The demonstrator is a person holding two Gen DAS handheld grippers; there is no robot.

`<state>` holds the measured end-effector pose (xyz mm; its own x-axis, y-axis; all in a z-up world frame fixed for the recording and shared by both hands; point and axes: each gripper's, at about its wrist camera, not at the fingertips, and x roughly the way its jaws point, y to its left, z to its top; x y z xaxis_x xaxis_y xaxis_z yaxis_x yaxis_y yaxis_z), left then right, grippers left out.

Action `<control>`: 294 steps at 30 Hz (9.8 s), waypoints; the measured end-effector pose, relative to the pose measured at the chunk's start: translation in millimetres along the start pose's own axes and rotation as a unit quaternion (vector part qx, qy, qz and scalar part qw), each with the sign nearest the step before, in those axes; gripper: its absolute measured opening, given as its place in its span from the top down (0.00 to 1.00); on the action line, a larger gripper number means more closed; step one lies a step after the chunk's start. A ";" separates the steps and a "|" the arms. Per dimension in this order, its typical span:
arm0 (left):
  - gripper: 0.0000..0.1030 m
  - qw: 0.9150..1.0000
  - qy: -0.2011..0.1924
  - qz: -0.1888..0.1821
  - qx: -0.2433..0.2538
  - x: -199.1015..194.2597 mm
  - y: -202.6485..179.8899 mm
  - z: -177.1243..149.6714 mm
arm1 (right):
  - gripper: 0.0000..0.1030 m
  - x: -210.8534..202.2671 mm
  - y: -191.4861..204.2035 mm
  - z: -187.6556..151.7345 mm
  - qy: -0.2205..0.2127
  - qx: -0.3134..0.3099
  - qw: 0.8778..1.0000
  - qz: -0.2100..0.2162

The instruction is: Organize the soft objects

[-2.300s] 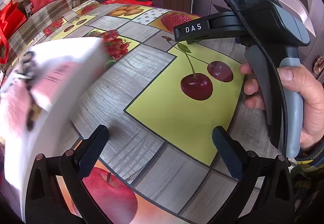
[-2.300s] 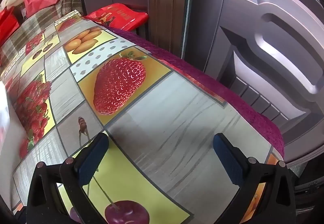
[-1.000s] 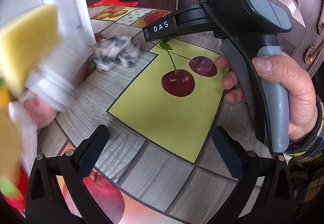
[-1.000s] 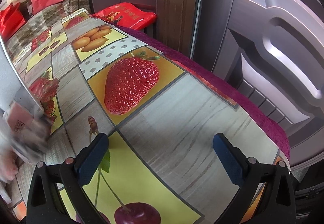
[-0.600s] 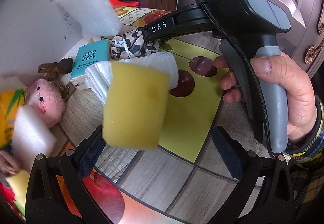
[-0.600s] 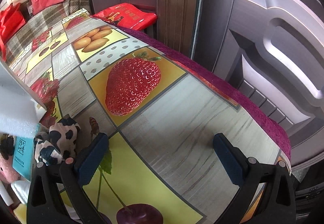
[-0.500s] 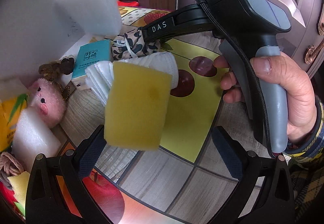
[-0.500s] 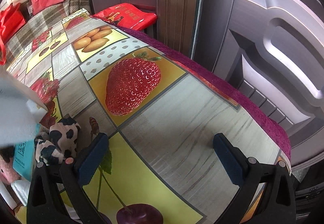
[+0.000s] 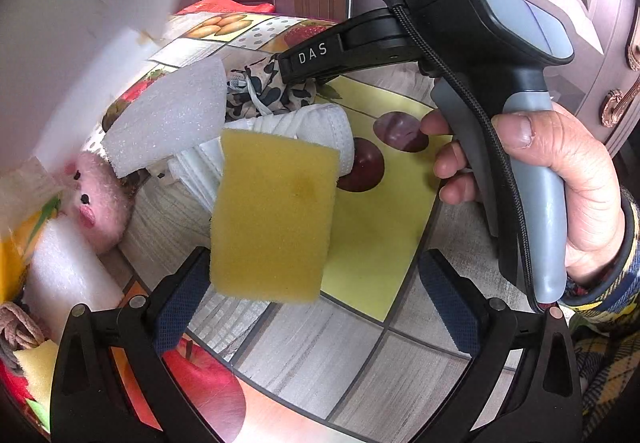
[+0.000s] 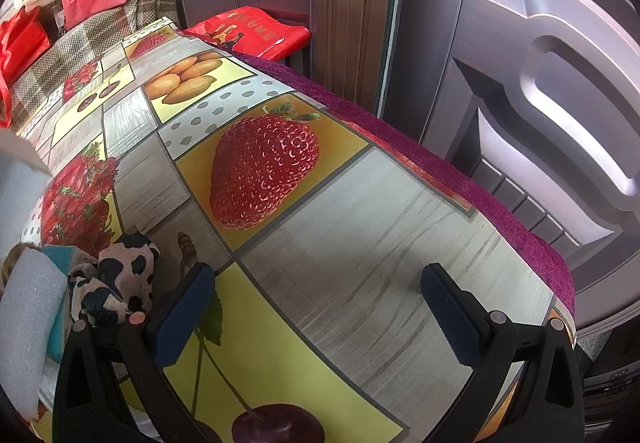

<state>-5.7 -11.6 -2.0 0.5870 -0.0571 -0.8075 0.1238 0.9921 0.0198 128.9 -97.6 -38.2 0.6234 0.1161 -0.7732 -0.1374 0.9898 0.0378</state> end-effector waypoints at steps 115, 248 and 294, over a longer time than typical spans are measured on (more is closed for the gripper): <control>0.00 0.990 -0.124 -0.018 -0.069 -93.8 25.9 -22.9 | 0.00 1.2 -4.4 1.0 -0.001 -0.002 1.000 0.003; 0.46 0.844 -0.231 0.347 -0.339 -168.9 245.8 -163.7 | 0.47 -160.5 242.8 -135.6 -0.178 -0.271 0.824 0.465; 0.45 0.863 -0.188 0.303 -0.358 -150.4 269.8 -153.6 | 0.44 -142.1 260.1 -104.5 -0.213 -0.268 0.845 0.411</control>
<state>-183.5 281.8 34.3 0.6057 0.5980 -0.5248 -0.7437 0.6600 -0.1064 -75.8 134.8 15.4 0.3521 0.8784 -0.3231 -0.9163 0.3938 0.0721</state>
